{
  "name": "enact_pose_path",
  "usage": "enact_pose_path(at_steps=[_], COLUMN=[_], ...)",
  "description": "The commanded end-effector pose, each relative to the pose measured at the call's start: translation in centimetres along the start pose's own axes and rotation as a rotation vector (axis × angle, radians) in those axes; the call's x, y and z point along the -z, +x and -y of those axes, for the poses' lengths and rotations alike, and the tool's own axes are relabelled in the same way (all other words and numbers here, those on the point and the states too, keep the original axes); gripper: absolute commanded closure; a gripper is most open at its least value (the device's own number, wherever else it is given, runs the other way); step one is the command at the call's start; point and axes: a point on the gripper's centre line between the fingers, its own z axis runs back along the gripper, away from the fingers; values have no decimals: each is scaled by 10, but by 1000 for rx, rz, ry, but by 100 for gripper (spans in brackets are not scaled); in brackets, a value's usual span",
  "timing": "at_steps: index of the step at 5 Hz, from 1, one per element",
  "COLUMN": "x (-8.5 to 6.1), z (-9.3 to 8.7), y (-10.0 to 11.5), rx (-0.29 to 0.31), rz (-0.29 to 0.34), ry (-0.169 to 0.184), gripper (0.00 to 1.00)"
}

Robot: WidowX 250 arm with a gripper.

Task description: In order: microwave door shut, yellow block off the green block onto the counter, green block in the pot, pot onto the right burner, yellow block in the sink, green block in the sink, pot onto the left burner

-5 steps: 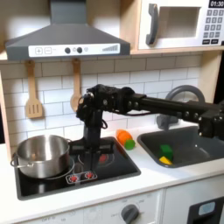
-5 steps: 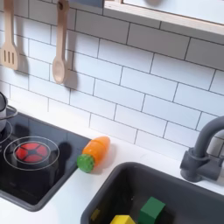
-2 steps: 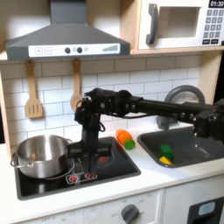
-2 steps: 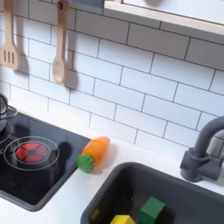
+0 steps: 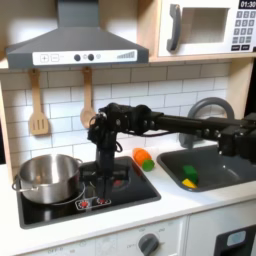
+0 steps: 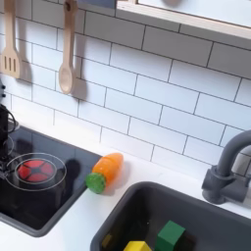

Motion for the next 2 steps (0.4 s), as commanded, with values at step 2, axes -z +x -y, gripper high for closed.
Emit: enact_pose_path(at_steps=[2], x=[12], z=[0], y=[-4], rx=[2], rz=[-25], ry=[-6], gripper=[100])
